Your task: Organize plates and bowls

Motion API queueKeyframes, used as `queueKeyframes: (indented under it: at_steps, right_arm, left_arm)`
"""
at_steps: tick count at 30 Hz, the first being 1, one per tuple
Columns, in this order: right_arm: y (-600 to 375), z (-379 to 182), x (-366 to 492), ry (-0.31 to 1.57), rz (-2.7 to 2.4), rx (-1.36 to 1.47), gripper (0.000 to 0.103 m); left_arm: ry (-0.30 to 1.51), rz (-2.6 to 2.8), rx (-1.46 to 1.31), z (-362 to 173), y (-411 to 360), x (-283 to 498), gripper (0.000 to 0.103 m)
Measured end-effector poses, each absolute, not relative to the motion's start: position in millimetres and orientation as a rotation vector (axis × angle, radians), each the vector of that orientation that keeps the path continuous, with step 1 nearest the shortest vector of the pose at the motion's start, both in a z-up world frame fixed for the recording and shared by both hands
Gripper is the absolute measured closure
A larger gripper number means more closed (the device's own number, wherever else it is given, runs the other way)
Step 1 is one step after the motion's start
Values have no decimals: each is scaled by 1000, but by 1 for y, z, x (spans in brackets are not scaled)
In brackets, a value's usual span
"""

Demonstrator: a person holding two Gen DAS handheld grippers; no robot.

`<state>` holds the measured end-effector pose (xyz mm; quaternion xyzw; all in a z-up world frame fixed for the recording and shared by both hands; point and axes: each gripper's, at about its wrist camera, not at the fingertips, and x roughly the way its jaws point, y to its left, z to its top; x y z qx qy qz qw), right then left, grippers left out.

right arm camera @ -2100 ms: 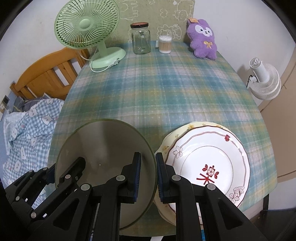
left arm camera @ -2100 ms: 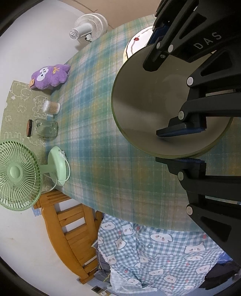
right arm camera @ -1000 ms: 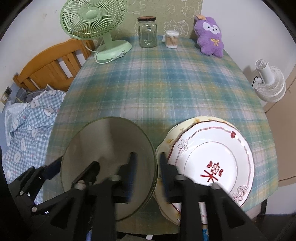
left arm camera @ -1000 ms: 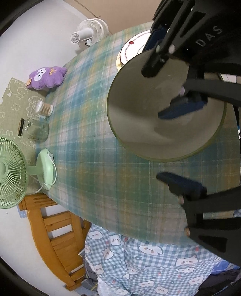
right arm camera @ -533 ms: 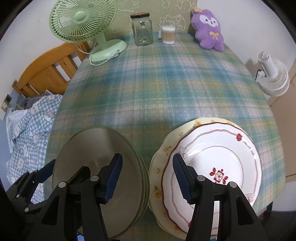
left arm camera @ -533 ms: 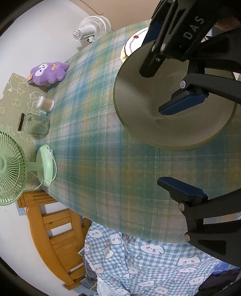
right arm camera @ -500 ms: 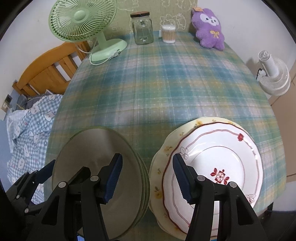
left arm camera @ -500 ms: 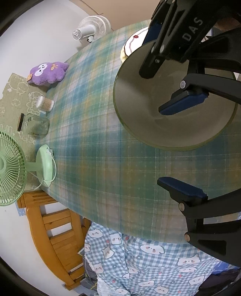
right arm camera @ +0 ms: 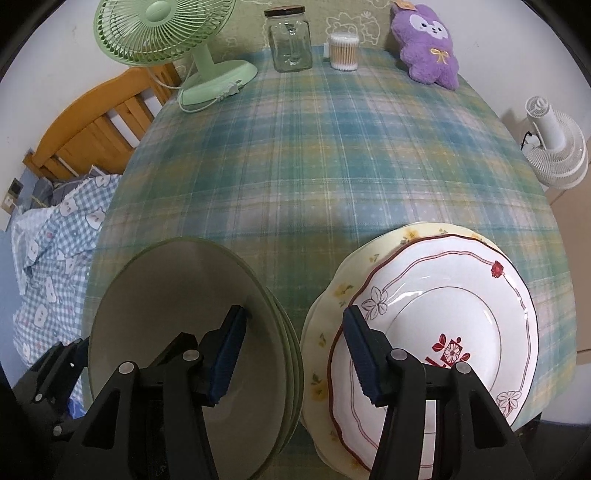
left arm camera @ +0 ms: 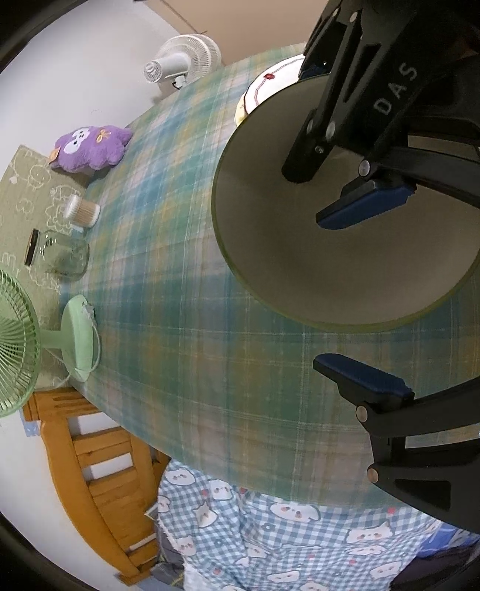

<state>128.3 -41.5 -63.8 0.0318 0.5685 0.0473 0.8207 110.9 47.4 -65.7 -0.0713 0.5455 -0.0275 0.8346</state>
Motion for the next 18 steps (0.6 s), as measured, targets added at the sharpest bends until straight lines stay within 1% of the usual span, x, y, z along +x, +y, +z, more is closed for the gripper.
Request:
queueKeyframes:
  at_steps: [1, 2, 10, 12, 13, 15, 18]
  right_arm:
    - [-40, -64, 128, 1216, 111, 78, 57]
    - [-39, -64, 128, 1222, 116, 83, 61]
    - [-37, -72, 130, 1253, 139, 121, 61]
    - [-35, -72, 130, 1252, 139, 112, 62]
    - [-34, -73, 130, 1255, 148, 112, 66]
    - [-33, -73, 130, 1259, 147, 101, 66]
    - [-34, -73, 130, 1265, 144, 106, 66]
  left_arm:
    - [1156, -57, -149, -66, 47, 112, 31]
    - [1157, -58, -143, -65, 47, 112, 31]
    - [1164, -71, -142, -67, 48, 112, 33]
    - [1164, -81, -149, -67, 48, 112, 38]
    - [1164, -91, -152, -67, 47, 111, 40]
    - [1168, -120, -153, -67, 44, 111, 55]
    - [1176, -128, -150, -66, 42, 112, 55]
